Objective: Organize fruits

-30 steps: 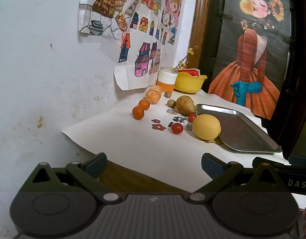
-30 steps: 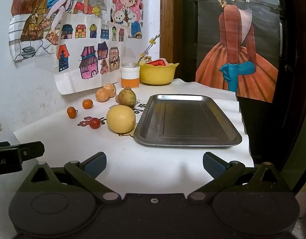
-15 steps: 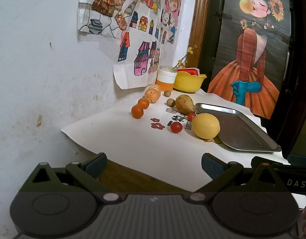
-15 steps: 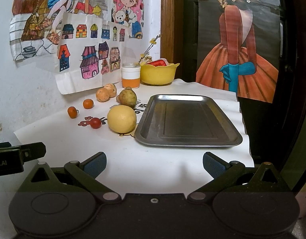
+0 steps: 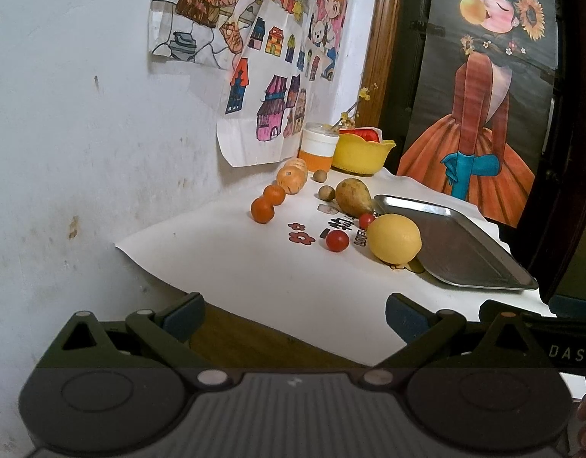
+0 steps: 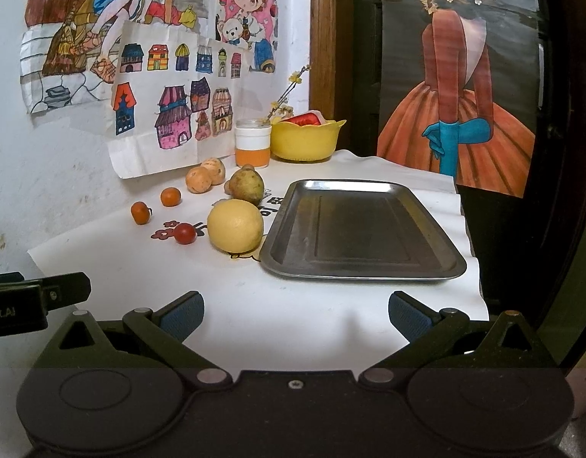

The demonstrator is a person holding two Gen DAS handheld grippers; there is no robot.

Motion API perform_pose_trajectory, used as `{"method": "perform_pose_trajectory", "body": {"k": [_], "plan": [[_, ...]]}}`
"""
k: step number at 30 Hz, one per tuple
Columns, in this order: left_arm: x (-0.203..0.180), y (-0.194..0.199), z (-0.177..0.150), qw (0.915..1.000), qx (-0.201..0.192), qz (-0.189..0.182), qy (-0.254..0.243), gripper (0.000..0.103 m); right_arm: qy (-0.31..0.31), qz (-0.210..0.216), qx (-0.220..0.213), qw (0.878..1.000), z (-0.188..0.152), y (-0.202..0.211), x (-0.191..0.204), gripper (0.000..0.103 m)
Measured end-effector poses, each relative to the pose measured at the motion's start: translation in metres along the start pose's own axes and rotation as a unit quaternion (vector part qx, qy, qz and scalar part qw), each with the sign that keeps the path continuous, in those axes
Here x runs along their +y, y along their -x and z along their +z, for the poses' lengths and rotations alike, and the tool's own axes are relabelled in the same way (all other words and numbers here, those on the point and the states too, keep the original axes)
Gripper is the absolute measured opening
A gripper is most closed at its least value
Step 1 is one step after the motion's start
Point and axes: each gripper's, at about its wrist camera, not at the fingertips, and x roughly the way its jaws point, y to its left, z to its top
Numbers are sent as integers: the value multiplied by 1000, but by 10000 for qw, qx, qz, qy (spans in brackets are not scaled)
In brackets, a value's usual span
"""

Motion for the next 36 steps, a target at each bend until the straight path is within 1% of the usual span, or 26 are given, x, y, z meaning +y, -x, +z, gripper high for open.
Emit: {"method": "perform_pose_trajectory", "body": {"k": [5, 9, 17, 22, 24, 27, 29, 32, 33, 36], "plan": [[4, -3, 2, 10000, 35, -11, 31, 102, 11, 1, 10, 10000, -1, 0, 1, 102], [9, -4, 5, 9998, -27, -61, 178, 102, -4, 13, 44, 10000, -2, -4, 1, 102], [13, -13, 11, 9997, 6, -73, 234, 102, -57, 52, 119, 9999, -2, -14, -2, 102], [13, -20, 22, 9997, -72, -149, 165, 102, -173, 37, -152, 9997, 1, -18, -5, 102], [13, -26, 29, 9997, -69, -178, 124, 102, -227, 93, -279, 9993, 4, -20, -8, 102], [14, -37, 39, 9998, -45, -206, 59, 102, -328, 442, -412, 9976, 11, -25, -12, 102], [15, -47, 48, 9997, -3, -236, 64, 102, -434, 765, -387, 9954, 17, -32, -14, 103], [19, -64, 61, 9995, 72, -309, 65, 102, -538, 1403, -354, 9880, 23, -41, -16, 103], [19, -69, 65, 9994, 93, -315, 45, 102, -488, 1538, -304, 9864, 27, -44, -16, 103], [21, -85, 74, 9995, 120, -292, -71, 102, -124, 1714, -232, 9849, 37, -50, -10, 103]]}}
